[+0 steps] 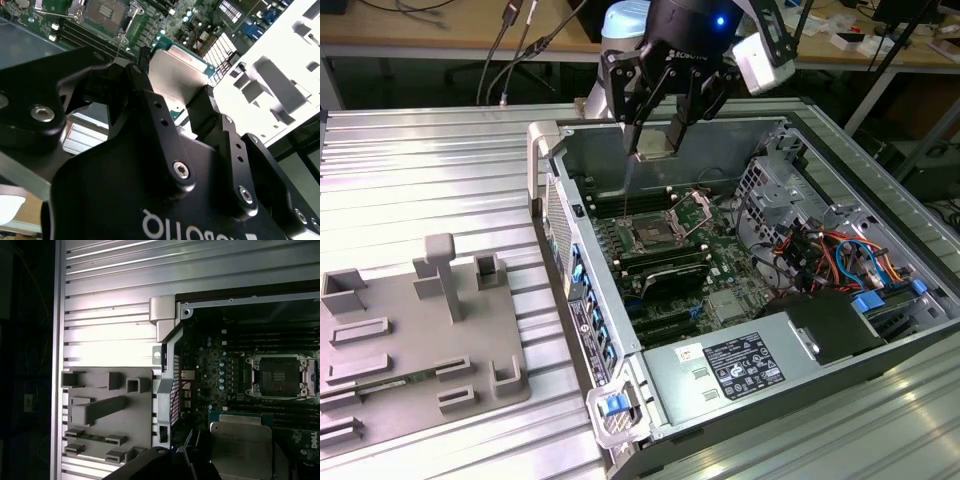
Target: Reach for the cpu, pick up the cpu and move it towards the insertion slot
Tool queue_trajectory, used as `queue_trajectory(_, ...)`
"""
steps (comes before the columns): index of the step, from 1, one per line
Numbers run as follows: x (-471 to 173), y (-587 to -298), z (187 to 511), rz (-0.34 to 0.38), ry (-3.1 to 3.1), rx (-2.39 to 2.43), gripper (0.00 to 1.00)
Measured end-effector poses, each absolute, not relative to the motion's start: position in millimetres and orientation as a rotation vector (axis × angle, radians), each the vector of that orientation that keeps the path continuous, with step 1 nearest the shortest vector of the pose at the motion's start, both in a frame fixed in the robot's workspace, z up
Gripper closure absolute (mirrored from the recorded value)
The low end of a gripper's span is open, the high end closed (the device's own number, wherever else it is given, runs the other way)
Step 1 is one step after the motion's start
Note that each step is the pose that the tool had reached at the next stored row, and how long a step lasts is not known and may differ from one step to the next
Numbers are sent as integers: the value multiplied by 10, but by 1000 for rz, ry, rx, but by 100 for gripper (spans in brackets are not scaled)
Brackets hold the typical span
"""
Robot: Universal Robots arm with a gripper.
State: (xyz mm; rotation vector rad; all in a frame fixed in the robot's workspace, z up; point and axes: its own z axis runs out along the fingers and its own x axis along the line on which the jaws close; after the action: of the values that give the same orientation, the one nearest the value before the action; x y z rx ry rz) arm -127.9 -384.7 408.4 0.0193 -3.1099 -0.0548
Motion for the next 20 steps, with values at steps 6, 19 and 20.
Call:
queue_trajectory(6,-1137,-3776,4078,-55,-3110,19,45)
queue_trajectory(19,-846,-3678,4070,-55,-3111,19,45)
queue_trajectory(20,-816,-3673,4069,-56,-3111,19,45)
